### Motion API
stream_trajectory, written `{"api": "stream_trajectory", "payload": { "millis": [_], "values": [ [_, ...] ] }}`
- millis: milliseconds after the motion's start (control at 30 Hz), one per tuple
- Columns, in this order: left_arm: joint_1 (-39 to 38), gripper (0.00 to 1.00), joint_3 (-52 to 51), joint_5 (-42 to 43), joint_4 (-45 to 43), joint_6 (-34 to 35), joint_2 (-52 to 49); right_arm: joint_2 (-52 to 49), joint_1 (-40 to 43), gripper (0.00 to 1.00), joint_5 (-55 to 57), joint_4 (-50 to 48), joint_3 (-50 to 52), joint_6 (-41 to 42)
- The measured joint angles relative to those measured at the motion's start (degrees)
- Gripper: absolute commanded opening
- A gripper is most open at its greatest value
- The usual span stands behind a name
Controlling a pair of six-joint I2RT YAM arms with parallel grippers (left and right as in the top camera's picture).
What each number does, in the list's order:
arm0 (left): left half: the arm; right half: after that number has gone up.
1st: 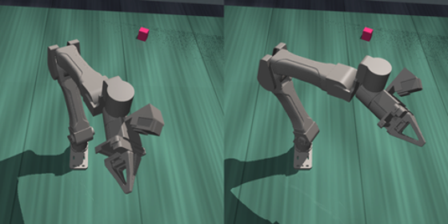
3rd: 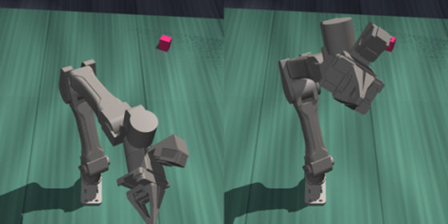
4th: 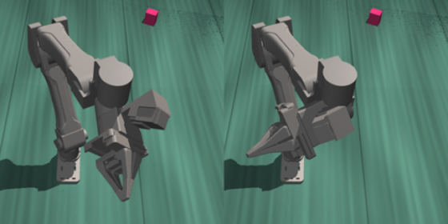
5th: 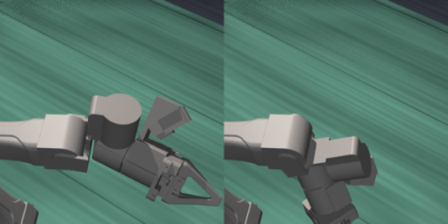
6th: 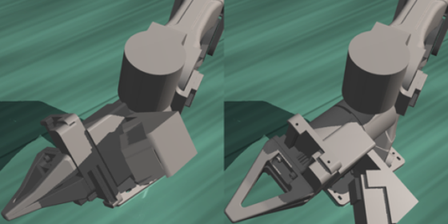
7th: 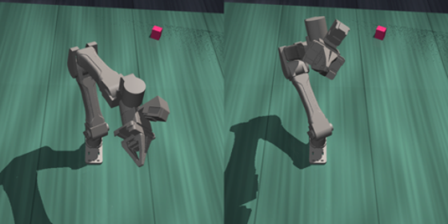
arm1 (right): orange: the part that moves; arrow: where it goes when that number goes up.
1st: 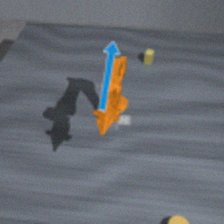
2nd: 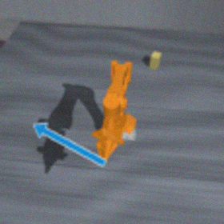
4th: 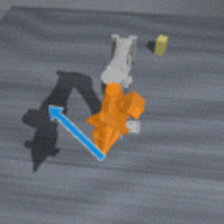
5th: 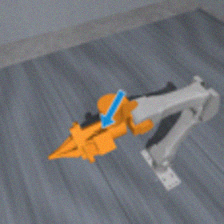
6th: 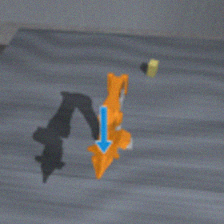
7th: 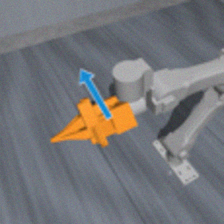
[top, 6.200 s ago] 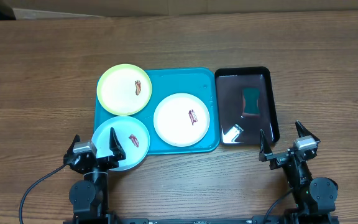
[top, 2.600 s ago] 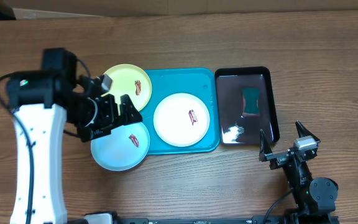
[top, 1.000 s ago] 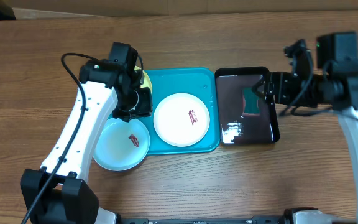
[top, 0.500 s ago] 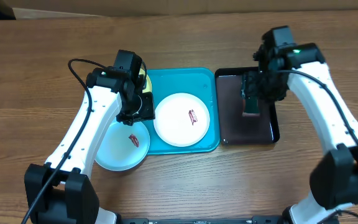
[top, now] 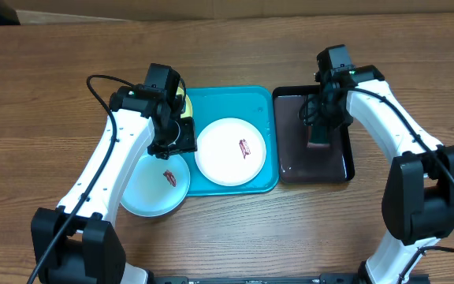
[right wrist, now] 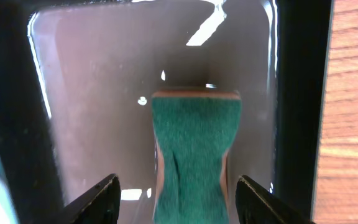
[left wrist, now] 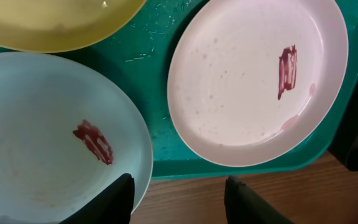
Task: Clean dirty plates on tray and stack at the side
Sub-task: 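Reach the right gripper into the black tray and grasp the green sponge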
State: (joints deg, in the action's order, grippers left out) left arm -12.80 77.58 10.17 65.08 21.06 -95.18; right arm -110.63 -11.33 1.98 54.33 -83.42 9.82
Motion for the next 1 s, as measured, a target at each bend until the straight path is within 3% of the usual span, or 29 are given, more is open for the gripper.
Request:
{"api": "stream_trajectory", "payload": {
  "millis": [267, 500, 567, 633, 1000],
  "values": [
    [0.0, 0.51, 0.0, 0.0, 0.0, 0.0, 0.0, -0.8, 0.0, 0.65, 0.4, -6.7, 6.7, 0.2],
    [0.0, 0.51, 0.0, 0.0, 0.1, 0.0, 0.0, -0.8, 0.0, 0.61, 0.5, -11.6, 8.9, 0.3],
    [0.0, 0.51, 0.0, 0.0, 0.2, 0.0, 0.0, -0.8, 0.0, 0.54, 0.6, -13.0, 10.0, 0.3],
    [0.0, 0.52, 0.0, 0.0, 0.2, 0.0, 0.0, -0.9, 0.0, 0.53, 0.6, -14.0, 11.5, 0.7],
    [0.0, 0.52, 0.0, 0.0, 0.3, 0.0, 0.0, -0.9, 0.0, 0.59, 1.0, -12.6, 11.0, 0.6]
  ]
}}
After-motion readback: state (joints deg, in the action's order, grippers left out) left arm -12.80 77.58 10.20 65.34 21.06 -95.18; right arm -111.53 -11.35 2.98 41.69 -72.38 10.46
